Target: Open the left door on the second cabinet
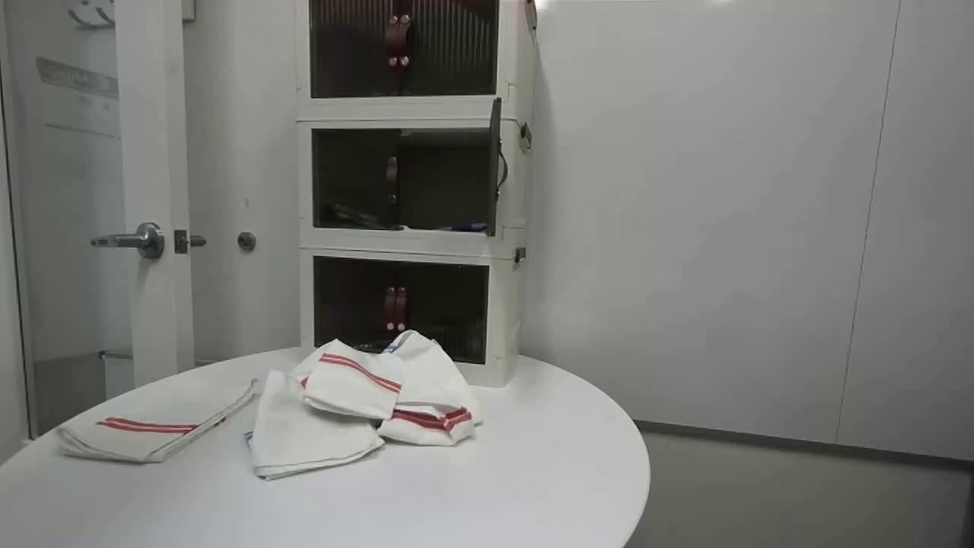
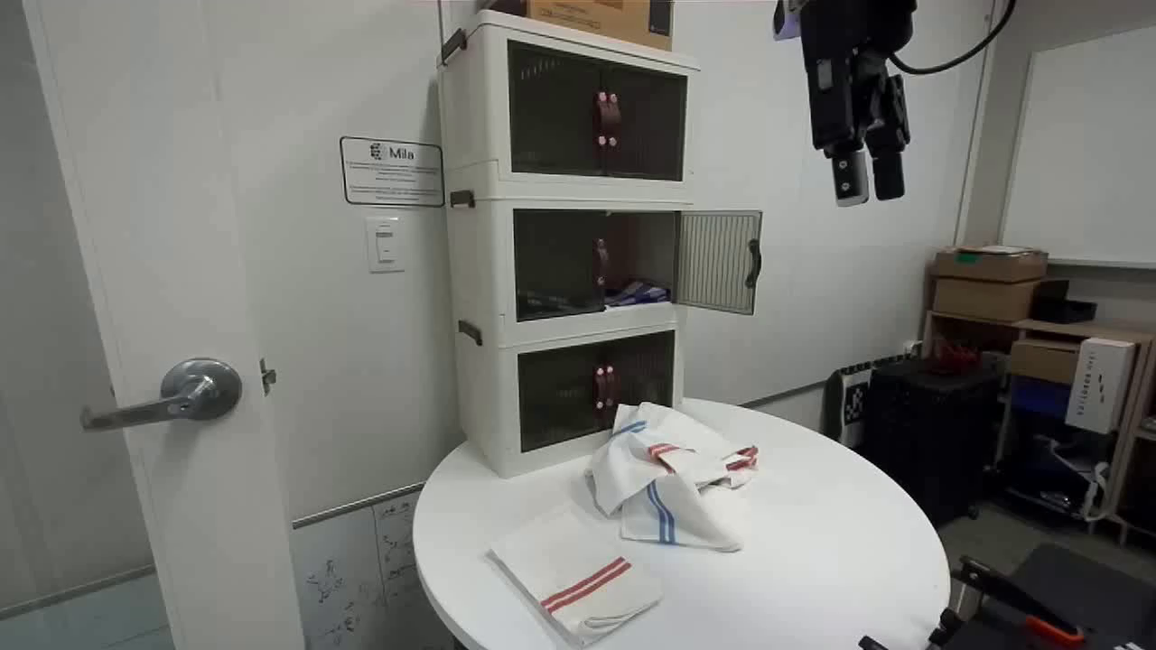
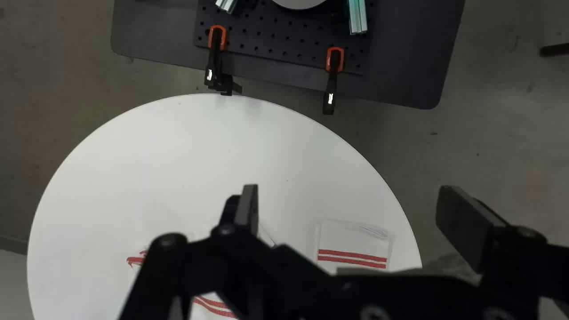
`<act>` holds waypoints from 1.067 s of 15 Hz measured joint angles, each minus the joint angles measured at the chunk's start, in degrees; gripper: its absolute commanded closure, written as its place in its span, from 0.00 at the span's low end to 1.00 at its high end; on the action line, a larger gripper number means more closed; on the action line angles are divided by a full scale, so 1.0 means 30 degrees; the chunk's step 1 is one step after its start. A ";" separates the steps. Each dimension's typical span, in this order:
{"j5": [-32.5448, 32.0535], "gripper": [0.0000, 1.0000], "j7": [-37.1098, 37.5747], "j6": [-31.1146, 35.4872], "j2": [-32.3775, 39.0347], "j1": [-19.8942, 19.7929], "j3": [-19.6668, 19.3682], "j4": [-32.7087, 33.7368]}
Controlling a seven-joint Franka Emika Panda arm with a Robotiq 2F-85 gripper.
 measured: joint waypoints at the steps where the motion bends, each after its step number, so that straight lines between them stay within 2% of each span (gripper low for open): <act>1: 0.0000 0.00 0.0000 0.0004 -0.0001 0.0000 0.0000 0.0001; 6: -0.0509 0.00 0.0773 0.0594 0.0002 -0.0089 0.0175 -0.0017; 12: -0.2802 0.00 0.5040 0.6310 0.0913 -0.0721 0.2198 -0.0195; 16: -0.5732 0.00 0.8465 1.0728 0.2728 -0.1579 0.4166 -0.0177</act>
